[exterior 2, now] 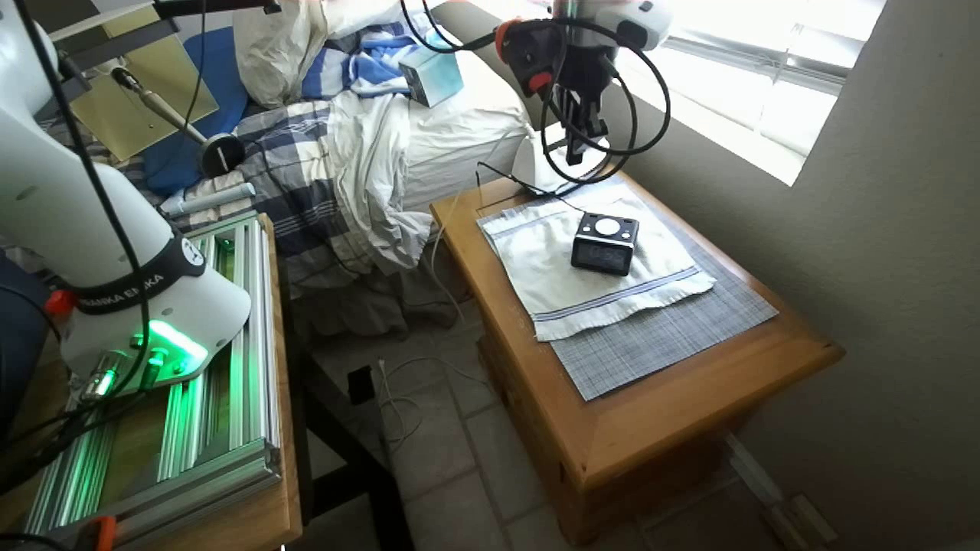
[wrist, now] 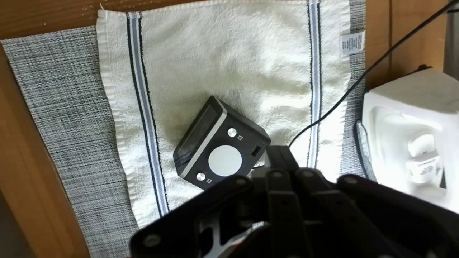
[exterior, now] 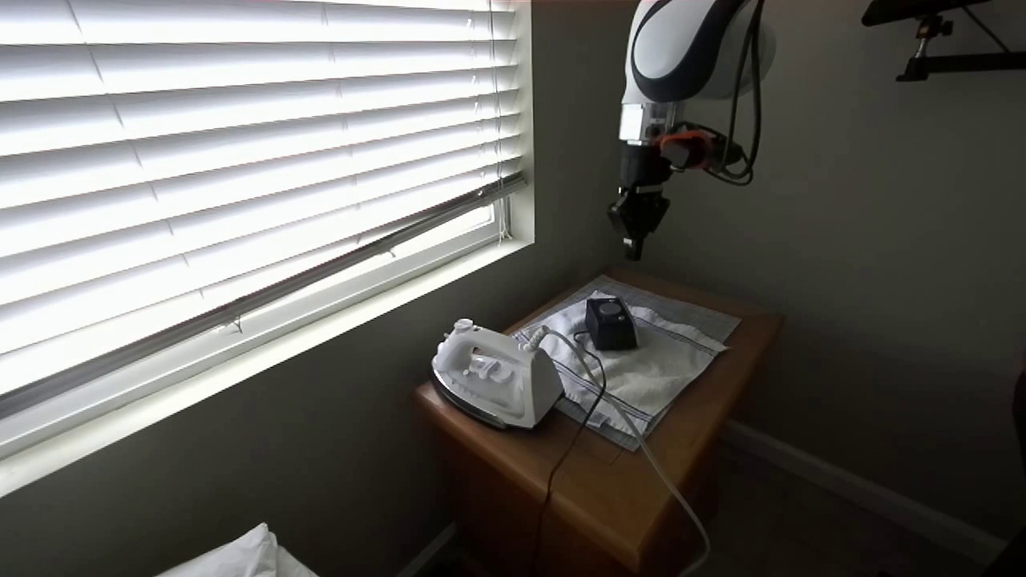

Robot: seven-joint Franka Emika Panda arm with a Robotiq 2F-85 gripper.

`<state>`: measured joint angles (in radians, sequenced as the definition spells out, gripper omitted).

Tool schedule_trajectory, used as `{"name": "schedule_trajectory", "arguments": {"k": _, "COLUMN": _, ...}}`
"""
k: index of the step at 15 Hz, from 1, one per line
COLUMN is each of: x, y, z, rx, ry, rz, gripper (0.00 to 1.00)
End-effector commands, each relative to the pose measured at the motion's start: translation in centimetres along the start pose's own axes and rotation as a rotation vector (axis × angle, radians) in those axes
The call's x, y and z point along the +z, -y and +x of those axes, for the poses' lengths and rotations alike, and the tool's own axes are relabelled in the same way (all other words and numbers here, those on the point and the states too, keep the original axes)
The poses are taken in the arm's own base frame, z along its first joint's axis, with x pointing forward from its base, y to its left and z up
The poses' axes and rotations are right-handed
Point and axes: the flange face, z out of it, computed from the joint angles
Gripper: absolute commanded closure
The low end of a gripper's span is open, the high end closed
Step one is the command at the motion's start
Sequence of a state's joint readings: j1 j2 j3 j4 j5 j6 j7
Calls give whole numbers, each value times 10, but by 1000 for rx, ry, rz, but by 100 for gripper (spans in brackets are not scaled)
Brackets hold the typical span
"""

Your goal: Press the button on the left side of the alarm clock.

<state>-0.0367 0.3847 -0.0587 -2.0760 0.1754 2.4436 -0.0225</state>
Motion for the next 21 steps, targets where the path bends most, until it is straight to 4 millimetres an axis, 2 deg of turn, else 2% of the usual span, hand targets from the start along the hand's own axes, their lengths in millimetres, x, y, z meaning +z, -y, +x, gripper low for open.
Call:
{"name": "schedule_trajectory", "arguments": {"k": 1, "x": 32, "y": -9, "z": 24, "rx": 29, "ry": 7, "rz": 0, "gripper": 100}}
{"name": "schedule_trajectory", "arguments": {"k": 8, "x": 76, "y": -22, "z": 48, "rx": 61, "ry": 48, "rz": 6, "gripper": 100}}
{"name": "schedule_trajectory", "arguments": {"k": 21, "x": 97, "y": -25, "z": 60, "rx": 85, "ry": 178, "rz": -22, "gripper": 100}}
